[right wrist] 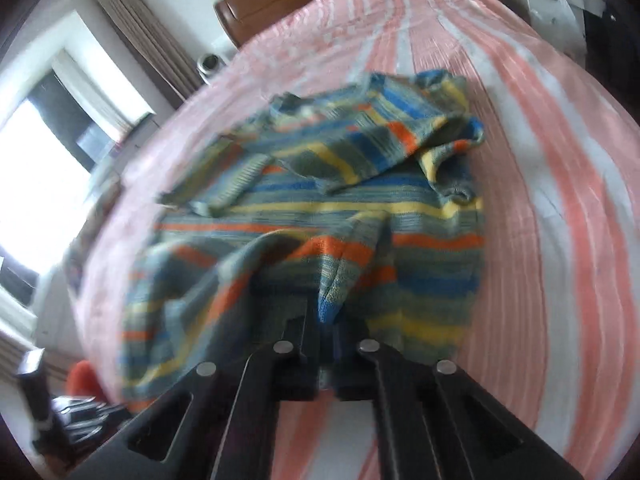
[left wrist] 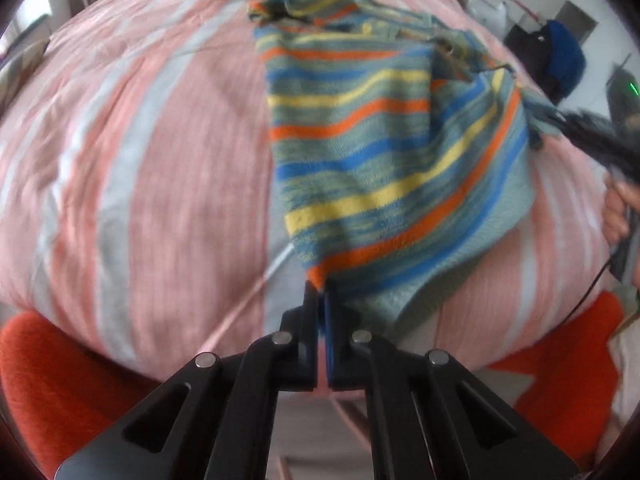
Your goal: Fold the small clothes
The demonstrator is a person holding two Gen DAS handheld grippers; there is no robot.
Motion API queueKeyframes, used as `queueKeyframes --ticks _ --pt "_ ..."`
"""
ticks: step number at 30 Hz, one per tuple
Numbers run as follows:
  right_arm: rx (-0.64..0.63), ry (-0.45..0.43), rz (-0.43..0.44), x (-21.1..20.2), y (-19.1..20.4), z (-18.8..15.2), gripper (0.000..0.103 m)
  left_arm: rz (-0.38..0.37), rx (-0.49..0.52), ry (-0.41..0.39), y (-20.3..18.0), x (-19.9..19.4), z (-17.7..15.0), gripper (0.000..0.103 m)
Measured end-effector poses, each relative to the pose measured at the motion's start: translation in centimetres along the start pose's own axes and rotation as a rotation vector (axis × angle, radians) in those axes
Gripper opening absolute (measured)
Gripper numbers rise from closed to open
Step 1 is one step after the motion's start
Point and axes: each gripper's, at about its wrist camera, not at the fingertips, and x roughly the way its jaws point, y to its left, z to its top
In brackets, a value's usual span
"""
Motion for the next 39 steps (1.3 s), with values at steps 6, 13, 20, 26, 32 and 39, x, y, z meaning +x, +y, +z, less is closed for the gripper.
queueKeyframes --ticks 6,13,20,26,32,39 --pt "-0.031 0.045 0.122 -13.1 2.6 -6.3 0.004 -0.027 0.032 -0.031 3.0 -5.8 -0.8 0.000" --pt "0.060 0.191 -0.058 -14.0 1.2 -15.8 0.004 0.086 0.112 0.045 4.3 -4.1 -1.7 0.000" --pt "0.142 0.247 -0.159 -9.9 -0.5 -17.5 0.004 0.258 0.114 0.104 5.4 -0.8 -1.9 0.000" --pt "0.159 0.244 -0.194 -7.3 -1.1 -17.9 0.004 0.139 -0.061 0.079 7.2 -1.5 -1.6 0.010" --pt "0.203 0.199 -0.154 -8.7 -1.2 -18.6 0.018 0.025 -0.101 -0.012 7.7 -3.9 -1.1 0.074" --pt "0.170 0.153 -0.131 -9.0 -0.3 -17.7 0.048 0.051 0.015 0.067 4.0 0.4 0.0 0.009"
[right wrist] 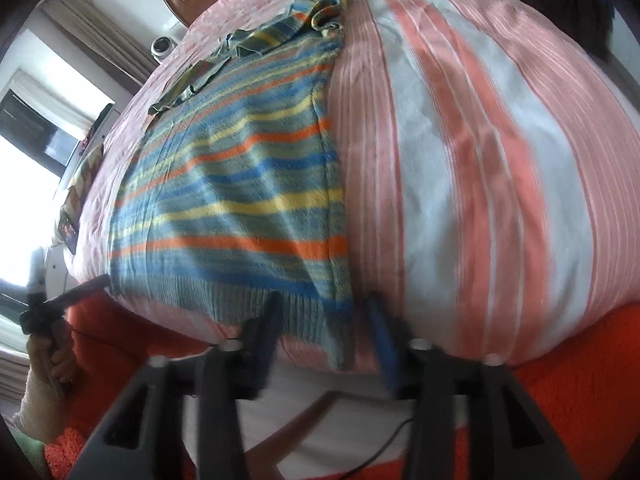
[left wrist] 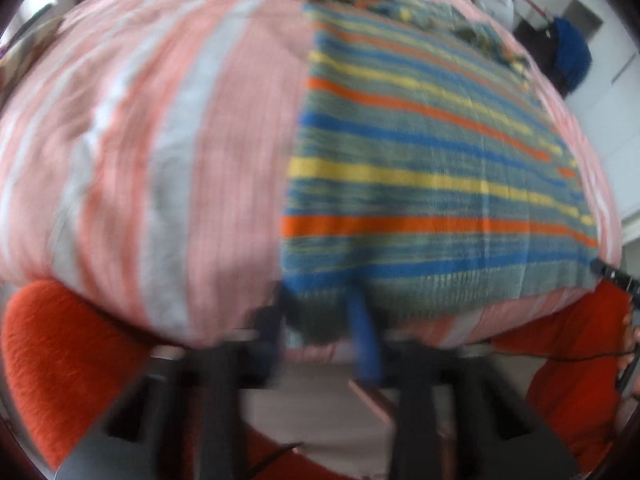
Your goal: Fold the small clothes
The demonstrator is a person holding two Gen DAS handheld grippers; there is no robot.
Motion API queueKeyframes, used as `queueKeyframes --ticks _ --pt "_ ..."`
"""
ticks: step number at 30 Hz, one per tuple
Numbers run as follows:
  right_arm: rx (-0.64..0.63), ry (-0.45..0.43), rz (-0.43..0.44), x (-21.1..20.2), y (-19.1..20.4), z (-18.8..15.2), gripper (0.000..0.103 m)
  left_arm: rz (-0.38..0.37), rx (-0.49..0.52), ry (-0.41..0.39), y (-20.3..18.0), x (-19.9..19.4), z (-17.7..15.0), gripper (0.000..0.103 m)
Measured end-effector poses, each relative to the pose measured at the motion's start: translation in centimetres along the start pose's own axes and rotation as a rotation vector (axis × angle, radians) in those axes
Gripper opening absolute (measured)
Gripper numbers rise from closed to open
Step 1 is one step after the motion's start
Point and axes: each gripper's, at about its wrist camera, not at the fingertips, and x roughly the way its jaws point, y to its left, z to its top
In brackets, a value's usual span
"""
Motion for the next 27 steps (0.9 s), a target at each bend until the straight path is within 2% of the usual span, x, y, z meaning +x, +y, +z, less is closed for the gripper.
queueKeyframes --ticks 2,3,4,6,9,13,16,18,19,20,21,22,23,24,27 --pt "-0.024 0.012 -0.018 0.7 0.3 0.1 0.046 0.030 0.015 -0.011 -0.5 0.5 0.5 0.006" --pt "-0.049 0.012 -0.040 0.9 0.5 0.2 0.020 0.039 0.022 -0.015 -0.7 0.4 0.4 0.005" --pt "-0.076 0.006 -0.073 0.8 0.8 0.2 0.004 0.046 0.029 -0.020 -0.7 0.0 0.2 0.004" --pt "-0.074 0.010 -0.088 0.5 0.9 0.2 0.004 0.077 0.041 -0.032 -0.7 -0.6 -0.3 0.004" --pt "-0.046 0.020 -0.115 -0.1 0.4 -0.2 0.004 0.083 0.037 -0.016 -0.4 -0.2 -0.5 0.004" --pt "0.001 0.053 -0.113 1.9 -0.7 -0.6 0.004 0.125 0.048 0.000 -0.8 1.1 0.2 0.004" --pt "-0.009 0.053 -0.121 1.7 -0.5 -0.5 0.004 0.128 0.052 -0.007 -1.3 0.9 0.3 0.010" --pt "-0.008 0.055 -0.118 1.3 -0.6 -0.7 0.009 0.122 0.026 0.000 -0.8 0.3 -0.1 0.027" --pt "0.003 0.060 -0.108 1.1 -0.5 -0.7 0.018 0.128 0.004 0.000 -0.5 -0.3 -0.3 0.036" --pt "0.012 0.066 -0.107 0.9 -0.6 -0.8 0.024 0.128 -0.015 -0.013 -0.2 -1.1 -0.4 0.057" --pt "0.019 0.071 -0.107 0.6 -0.8 -1.0 0.039 0.123 -0.029 -0.036 0.1 -2.0 -0.6 0.071" --pt "0.024 0.065 -0.108 0.0 -1.0 -1.1 0.052 0.121 -0.045 -0.075 0.4 -3.3 -0.7 0.074" --pt "0.025 0.051 -0.123 -0.7 -1.2 -1.3 0.057 0.125 -0.057 -0.116 0.7 -4.6 -0.7 0.077" --pt "0.021 0.026 -0.158 -1.7 -1.3 -1.4 0.060 0.130 -0.065 -0.148 0.8 -5.6 -0.5 0.082" --pt "-0.023 -0.061 -0.274 -4.5 -1.5 0.0 0.060 0.164 -0.101 -0.301 1.4 -8.5 1.0 0.094"
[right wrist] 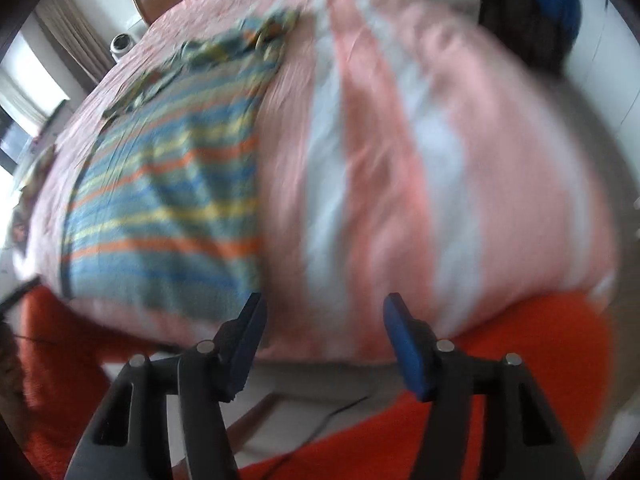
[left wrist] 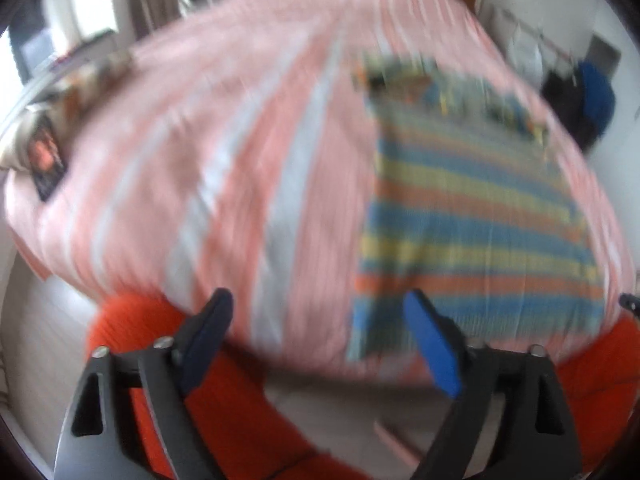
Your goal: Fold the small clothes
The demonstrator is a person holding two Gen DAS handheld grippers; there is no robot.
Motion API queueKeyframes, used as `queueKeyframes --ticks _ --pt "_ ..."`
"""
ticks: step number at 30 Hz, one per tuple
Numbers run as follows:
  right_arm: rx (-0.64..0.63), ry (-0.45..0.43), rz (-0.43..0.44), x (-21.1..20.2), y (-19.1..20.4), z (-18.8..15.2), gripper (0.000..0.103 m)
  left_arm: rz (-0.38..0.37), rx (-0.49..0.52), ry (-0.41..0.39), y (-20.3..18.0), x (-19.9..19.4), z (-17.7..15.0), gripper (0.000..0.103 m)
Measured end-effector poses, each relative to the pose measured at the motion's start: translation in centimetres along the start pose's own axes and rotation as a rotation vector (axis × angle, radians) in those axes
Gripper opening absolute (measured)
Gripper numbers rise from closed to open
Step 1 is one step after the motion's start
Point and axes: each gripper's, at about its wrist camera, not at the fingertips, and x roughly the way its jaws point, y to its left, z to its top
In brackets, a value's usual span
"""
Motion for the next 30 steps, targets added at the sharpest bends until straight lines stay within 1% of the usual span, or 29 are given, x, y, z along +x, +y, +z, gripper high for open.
queueKeyframes --ticks 1,2,3,4,5,6,7,8,9,10,12,13,15,17,18,19,20,21,22,23,24,25,27,28,30 --pt "-0.036 -0.040 -0.032 -0.9 0.1 1.3 0.060 0.017 -0.009 -0.064 0.1 -0.4 0.8 0.097" --pt "-0.080 -0.076 -0.059 -1.5 0.4 2.5 0.060 0.039 -0.013 -0.111 0.3 -0.7 1.5 0.100" --pt "-0.135 -0.116 -0.089 -2.2 1.1 4.2 0.060 0.076 -0.014 -0.166 -0.1 -0.5 2.3 0.100" --pt "-0.198 -0.166 -0.112 -2.8 2.0 6.1 0.061 0.102 -0.011 -0.198 0.2 -0.2 2.8 0.100" --pt "-0.250 -0.211 -0.116 -3.2 3.0 7.8 0.064 0.144 -0.003 -0.230 -0.1 0.4 3.1 0.101" --pt "-0.306 -0.252 -0.114 -3.4 4.1 9.4 0.071 0.176 0.003 -0.240 0.5 0.8 3.0 0.101" --pt "-0.363 -0.282 -0.109 -3.1 5.4 11.3 0.072 0.216 0.007 -0.241 0.6 1.8 2.8 0.101" --pt "-0.427 -0.311 -0.096 -2.4 7.1 13.4 0.072 0.239 0.007 -0.238 0.6 2.7 2.6 0.101" --pt "-0.477 -0.320 -0.077 -1.6 8.5 14.8 0.072 0.255 -0.001 -0.231 0.8 3.7 2.1 0.101" --pt "-0.546 -0.310 -0.050 0.0 10.3 16.5 0.072 0.262 -0.010 -0.220 0.6 4.4 1.8 0.101" --pt "-0.649 -0.276 -0.029 3.8 13.7 19.6 0.072 0.265 -0.026 -0.198 1.5 5.7 0.7 0.101" --pt "-0.682 -0.266 -0.031 5.3 15.0 20.6 0.072 0.274 -0.024 -0.188 1.7 6.0 0.3 0.101" --pt "-0.743 -0.226 -0.037 9.3 18.4 23.0 0.072 0.296 -0.029 -0.142 2.2 6.7 0.3 0.101" --pt "-0.763 -0.218 -0.060 12.2 20.4 24.2 0.072 0.280 -0.053 -0.143 2.8 6.8 0.5 0.101" --pt "-0.769 -0.215 -0.085 13.9 21.3 24.9 0.072 0.282 -0.060 -0.143 2.8 7.0 0.6 0.101" --pt "-0.767 -0.211 -0.117 15.6 22.1 25.6 0.068 0.285 -0.060 -0.133 2.9 7.3 0.6 0.101" --pt "-0.752 -0.201 -0.138 16.9 22.1 26.0 0.056 0.282 -0.058 -0.118 2.9 7.6 0.6 0.101" --pt "-0.715 -0.184 -0.153 17.7 21.7 26.8 0.010 0.277 -0.060 -0.103 3.0 7.9 0.6 0.101" --pt "-0.644 -0.171 -0.162 17.9 20.5 27.7 0.007 0.268 -0.070 -0.096 3.2 8.0 0.5 0.101" --pt "-0.570 -0.187 -0.151 17.2 19.1 28.5 0.007 0.256 -0.082 -0.095 3.4 8.0 0.5 0.101" --pt "-0.482 -0.231 -0.140 15.6 16.5 29.4 0.007 0.247 -0.091 -0.096 3.6 7.9 0.5 0.101" --pt "-0.433 -0.258 -0.154 14.3 14.4 29.9 0.007 0.242 -0.097 -0.095 3.7 7.9 0.5 0.101" --pt "-0.295 -0.301 -0.169 11.3 8.4 30.9 0.007 0.232 -0.109 -0.083 3.9 8.3 0.6 0.101" --pt "-0.203 -0.320 -0.183 9.4 4.4 31.2 0.007 0.221 -0.120 -0.073 4.0 8.6 0.6 0.101" --pt "-0.064 -0.327 -0.210 6.9 -2.0 31.5 0.007 0.208 -0.138 -0.061 4.2 8.9 0.7 0.101"
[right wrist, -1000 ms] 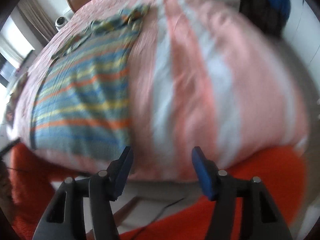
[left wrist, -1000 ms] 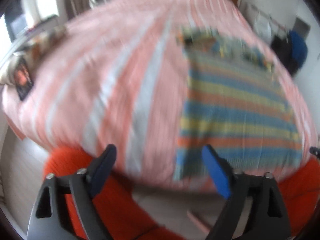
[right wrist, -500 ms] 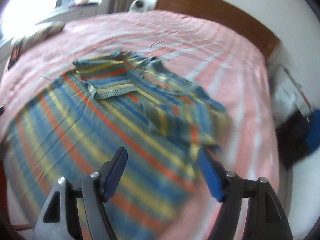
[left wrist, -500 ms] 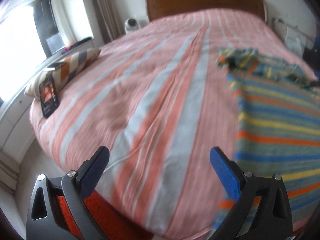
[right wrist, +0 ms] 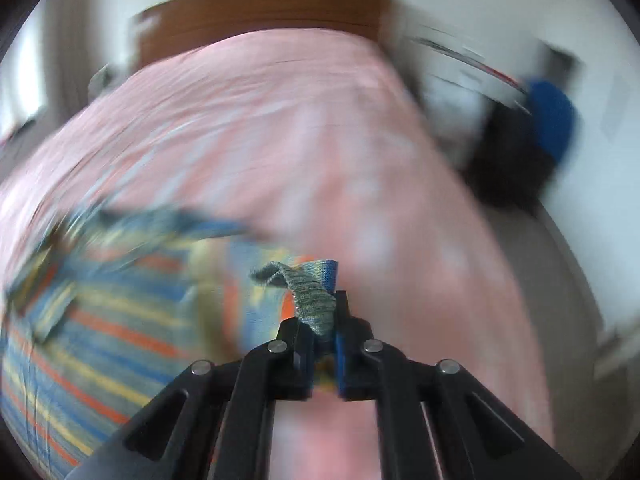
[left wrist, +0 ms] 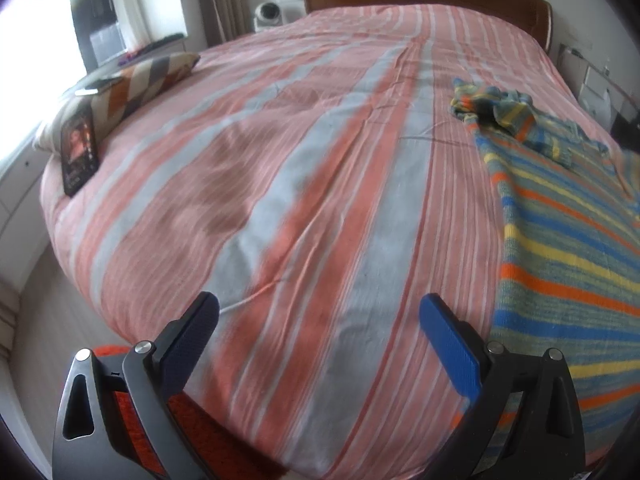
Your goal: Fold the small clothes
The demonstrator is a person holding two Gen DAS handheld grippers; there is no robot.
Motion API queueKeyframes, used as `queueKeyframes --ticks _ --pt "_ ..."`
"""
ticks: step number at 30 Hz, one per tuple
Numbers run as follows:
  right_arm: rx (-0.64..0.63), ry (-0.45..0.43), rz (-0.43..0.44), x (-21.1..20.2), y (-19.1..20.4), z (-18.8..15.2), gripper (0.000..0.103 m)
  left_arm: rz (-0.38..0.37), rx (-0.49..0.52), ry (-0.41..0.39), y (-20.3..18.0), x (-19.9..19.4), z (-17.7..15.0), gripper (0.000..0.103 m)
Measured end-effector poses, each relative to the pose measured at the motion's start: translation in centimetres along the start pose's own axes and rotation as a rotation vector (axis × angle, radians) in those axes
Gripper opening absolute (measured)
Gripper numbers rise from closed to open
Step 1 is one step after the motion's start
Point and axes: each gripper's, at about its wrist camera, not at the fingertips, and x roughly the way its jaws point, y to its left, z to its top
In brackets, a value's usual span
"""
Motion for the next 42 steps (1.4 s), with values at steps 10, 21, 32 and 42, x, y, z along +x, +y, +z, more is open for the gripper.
queueKeyframes --ticks 10,21,32,42 --pt "0.286 0.152 -0.015 1.5 -13.1 -6.6 0.006 0.040 0.019 -0.009 -0.7 -0.1 -0.6 0.101" --pt "0.454 0.170 -0.047 0.4 -17.6 -11.2 0.019 0.041 0.025 0.009 -0.9 0.2 -0.9 0.102" --pt "0.310 0.136 0.224 -1.6 -10.6 -9.2 0.038 -0.053 -0.031 0.023 0.3 1.1 -1.1 0.103" --pt "0.231 0.108 0.040 -6.6 -11.0 -15.3 0.048 -0.179 0.217 -0.060 -3.2 -5.6 3.5 0.094"
